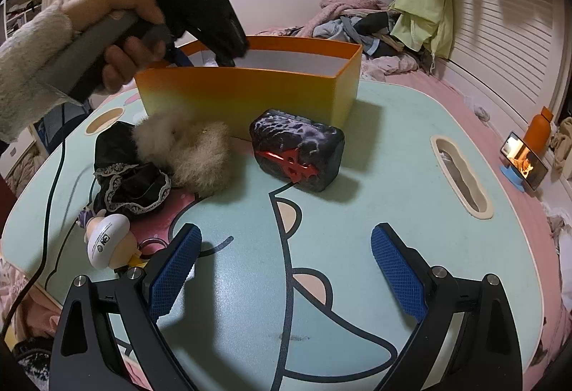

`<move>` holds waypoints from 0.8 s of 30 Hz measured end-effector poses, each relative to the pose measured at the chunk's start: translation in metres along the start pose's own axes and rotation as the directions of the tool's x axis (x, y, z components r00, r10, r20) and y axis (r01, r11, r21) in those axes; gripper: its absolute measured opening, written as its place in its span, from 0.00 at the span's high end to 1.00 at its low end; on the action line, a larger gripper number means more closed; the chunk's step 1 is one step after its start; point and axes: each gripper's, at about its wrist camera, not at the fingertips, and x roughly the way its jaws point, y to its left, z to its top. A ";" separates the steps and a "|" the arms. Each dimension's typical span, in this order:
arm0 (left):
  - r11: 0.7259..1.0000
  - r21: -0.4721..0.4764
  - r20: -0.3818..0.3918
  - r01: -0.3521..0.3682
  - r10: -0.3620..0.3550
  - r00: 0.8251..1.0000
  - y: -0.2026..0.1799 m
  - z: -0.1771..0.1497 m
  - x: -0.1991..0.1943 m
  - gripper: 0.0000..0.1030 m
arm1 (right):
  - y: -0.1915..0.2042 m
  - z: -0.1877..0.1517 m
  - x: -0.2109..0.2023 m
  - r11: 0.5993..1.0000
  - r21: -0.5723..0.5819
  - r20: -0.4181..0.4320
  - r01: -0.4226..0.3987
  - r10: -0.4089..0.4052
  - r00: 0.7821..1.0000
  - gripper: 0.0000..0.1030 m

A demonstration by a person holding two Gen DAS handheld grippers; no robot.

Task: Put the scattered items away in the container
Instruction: 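Grasp the clear plastic bag in the box with the left gripper, place it on the table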

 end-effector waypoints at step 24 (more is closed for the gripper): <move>0.956 0.006 0.379 0.293 -0.273 0.884 0.089 -0.199 -0.093 0.72 | 0.004 0.002 0.003 1.000 -0.012 -0.008 0.018 -0.019 1.000 0.07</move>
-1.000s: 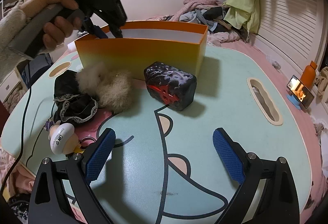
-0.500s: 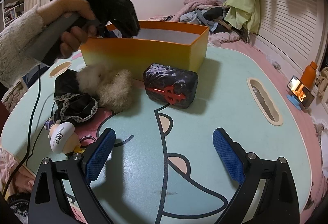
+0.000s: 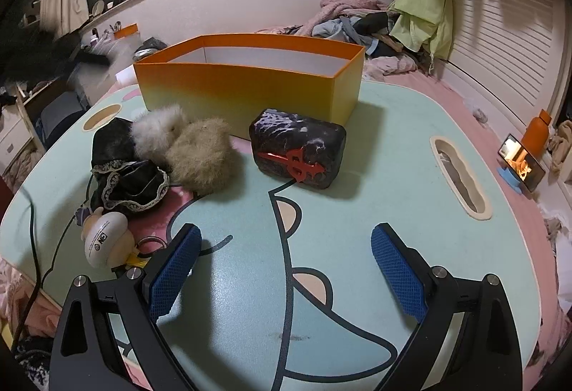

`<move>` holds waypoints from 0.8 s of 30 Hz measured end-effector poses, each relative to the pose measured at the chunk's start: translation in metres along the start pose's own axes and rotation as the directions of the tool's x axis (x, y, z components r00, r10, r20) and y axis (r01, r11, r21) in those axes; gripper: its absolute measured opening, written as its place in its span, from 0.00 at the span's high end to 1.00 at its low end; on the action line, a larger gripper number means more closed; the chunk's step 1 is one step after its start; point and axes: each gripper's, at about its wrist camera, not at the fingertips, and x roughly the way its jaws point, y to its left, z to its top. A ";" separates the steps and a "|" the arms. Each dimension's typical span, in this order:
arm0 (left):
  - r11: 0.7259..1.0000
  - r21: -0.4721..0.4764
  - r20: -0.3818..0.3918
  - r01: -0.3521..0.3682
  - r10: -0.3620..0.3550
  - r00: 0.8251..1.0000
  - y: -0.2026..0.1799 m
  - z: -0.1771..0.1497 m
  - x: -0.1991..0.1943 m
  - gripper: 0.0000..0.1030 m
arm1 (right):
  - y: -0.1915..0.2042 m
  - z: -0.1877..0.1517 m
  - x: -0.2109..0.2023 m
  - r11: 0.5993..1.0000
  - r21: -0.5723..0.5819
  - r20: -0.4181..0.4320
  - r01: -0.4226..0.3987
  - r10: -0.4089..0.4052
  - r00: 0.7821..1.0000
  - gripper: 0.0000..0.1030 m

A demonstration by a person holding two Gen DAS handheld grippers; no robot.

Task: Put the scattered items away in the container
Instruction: 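Grasp the clear plastic bag in the box with the left gripper, place it on the table, then grasp the brown printed card box in the box with the right gripper, set it on table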

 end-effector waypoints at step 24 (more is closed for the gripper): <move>0.999 -0.043 0.104 0.008 -0.003 0.995 -0.007 -0.082 0.010 0.15 | -0.044 0.039 -0.018 0.989 0.137 0.072 0.052 -0.063 0.995 0.06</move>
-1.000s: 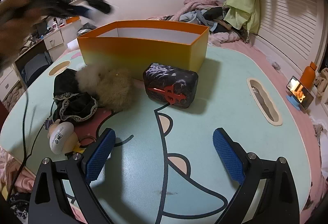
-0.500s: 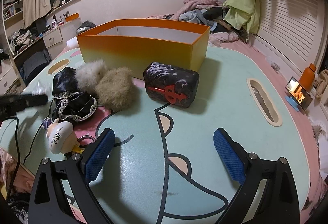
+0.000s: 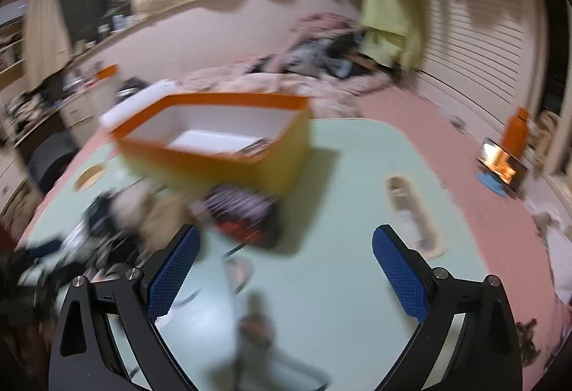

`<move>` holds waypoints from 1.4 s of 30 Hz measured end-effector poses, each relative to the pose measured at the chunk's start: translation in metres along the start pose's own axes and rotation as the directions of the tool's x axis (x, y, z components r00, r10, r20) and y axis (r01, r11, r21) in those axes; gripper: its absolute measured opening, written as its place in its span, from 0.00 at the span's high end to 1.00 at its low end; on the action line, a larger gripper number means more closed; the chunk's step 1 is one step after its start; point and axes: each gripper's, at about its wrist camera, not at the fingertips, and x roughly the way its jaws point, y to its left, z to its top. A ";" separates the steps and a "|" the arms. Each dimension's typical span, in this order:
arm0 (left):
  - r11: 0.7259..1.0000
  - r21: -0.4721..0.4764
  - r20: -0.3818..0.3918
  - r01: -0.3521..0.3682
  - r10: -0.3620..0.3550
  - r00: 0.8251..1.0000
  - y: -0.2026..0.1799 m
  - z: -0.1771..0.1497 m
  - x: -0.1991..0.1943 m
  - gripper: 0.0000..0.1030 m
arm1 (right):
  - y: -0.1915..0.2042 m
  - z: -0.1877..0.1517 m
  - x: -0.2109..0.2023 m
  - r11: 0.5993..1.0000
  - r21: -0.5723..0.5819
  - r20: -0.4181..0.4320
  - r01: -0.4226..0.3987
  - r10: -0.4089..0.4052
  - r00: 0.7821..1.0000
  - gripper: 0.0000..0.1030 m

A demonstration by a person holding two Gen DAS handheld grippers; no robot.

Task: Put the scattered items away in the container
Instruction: 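Grasp the brown printed card box in the box with the right gripper, set it on table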

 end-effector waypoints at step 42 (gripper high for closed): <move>0.996 -0.037 0.051 0.076 -0.075 0.996 0.012 -0.009 -0.010 0.10 | 0.040 0.155 0.174 0.996 -0.049 -0.644 0.070 -0.085 0.761 0.25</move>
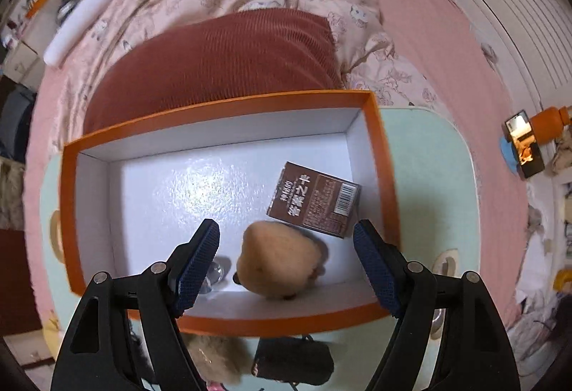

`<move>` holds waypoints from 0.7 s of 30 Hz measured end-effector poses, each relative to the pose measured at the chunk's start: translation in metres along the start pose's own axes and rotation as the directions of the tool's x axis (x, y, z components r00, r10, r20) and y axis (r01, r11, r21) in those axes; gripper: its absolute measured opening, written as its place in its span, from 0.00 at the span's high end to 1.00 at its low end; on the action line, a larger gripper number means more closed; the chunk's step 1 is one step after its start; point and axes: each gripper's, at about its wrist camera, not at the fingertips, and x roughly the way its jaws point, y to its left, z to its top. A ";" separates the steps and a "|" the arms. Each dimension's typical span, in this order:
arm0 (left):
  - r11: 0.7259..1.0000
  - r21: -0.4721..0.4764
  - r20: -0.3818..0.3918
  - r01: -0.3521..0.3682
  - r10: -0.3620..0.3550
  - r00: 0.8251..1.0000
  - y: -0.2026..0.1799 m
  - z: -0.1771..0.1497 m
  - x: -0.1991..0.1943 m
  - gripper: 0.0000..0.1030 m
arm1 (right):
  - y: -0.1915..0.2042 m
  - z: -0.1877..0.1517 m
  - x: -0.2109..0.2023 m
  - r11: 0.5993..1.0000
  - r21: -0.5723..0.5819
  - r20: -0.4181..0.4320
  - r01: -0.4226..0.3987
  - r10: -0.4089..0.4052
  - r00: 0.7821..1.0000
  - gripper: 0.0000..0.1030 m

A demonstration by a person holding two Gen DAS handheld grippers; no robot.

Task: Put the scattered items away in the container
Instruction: 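Grasp the brown printed card box in the box with the right gripper, set it on table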

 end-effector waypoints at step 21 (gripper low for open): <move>0.998 -0.031 0.030 0.058 -0.057 0.998 0.010 -0.002 -0.005 0.08 | 0.018 0.011 0.012 1.000 -0.002 -0.020 -0.008 0.008 1.000 0.45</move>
